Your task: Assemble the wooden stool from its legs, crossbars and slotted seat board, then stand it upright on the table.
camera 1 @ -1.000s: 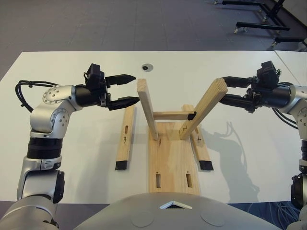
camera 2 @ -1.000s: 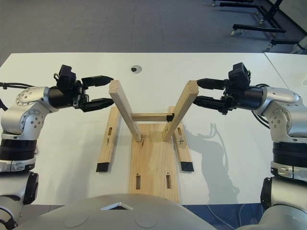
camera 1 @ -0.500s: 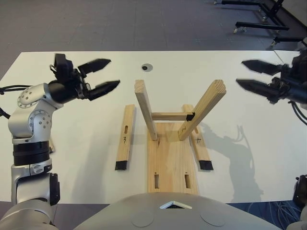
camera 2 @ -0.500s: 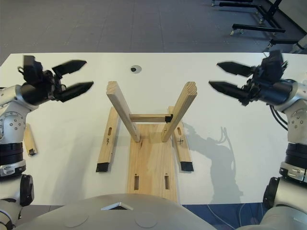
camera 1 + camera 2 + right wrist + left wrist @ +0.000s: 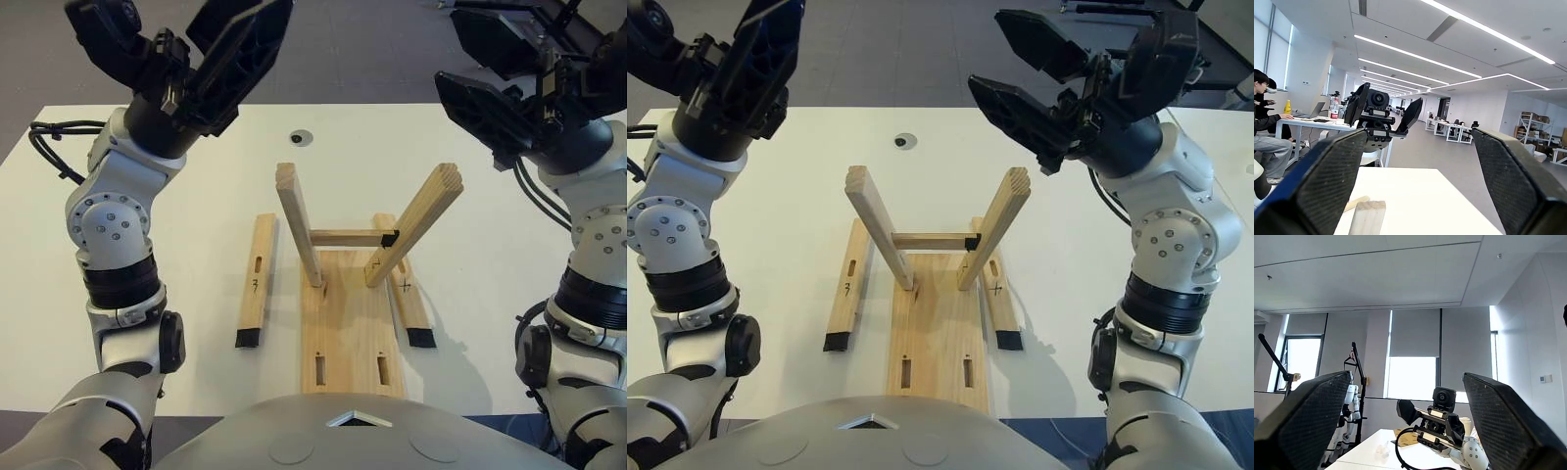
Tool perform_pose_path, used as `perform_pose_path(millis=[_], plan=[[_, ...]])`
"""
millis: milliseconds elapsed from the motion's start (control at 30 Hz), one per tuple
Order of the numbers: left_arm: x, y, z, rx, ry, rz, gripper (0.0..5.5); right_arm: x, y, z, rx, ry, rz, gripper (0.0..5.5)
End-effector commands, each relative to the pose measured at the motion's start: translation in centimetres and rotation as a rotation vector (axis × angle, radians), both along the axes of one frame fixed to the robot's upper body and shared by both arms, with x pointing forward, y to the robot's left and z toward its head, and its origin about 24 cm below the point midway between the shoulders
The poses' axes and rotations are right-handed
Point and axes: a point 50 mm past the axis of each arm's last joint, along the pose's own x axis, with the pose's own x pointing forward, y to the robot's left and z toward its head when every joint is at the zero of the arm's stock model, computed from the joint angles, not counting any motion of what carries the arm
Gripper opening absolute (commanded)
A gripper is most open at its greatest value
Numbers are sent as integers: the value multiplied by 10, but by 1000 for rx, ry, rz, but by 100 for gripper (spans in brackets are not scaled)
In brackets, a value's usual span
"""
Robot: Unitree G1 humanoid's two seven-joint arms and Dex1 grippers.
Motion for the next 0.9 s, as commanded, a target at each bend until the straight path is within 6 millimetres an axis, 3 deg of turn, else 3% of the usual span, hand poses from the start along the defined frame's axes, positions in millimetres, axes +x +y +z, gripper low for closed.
perform_pose_path(millis=[33, 100, 167, 233, 333, 400, 500, 667, 767, 900], plan=[[-7, -2, 28, -61, -67, -83, 415, -3, 0, 30, 14, -95, 25, 392], [-6, -7, 24, -20, -34, -114, 415, -2, -1, 32, 3, -99, 33, 392], [-5, -18, -7, 92, 108, -194, 415, 0, 1, 19, -31, -47, 43, 392], [-10, -33, -58, 269, 305, -269, 415, 1, 7, -13, -136, 48, 59, 392], [-29, -43, -131, 468, 578, -353, 415, 2, 15, -80, -429, 195, 65, 392], [-38, -39, -150, 519, 631, -358, 415, 1, 14, -88, -469, 215, 78, 392], [-30, -32, -138, 481, 570, -311, 415, 5, 10, -67, -360, 184, 75, 392], [-9, -17, -81, 262, 344, -193, 415, 7, 10, -47, -219, 152, 70, 392], [-11, 0, -53, 137, 243, -172, 415, 1, 4, -22, -69, 96, 49, 392], [-16, 20, -33, 47, 189, -134, 415, -13, -11, 9, 105, 13, -4, 392]])
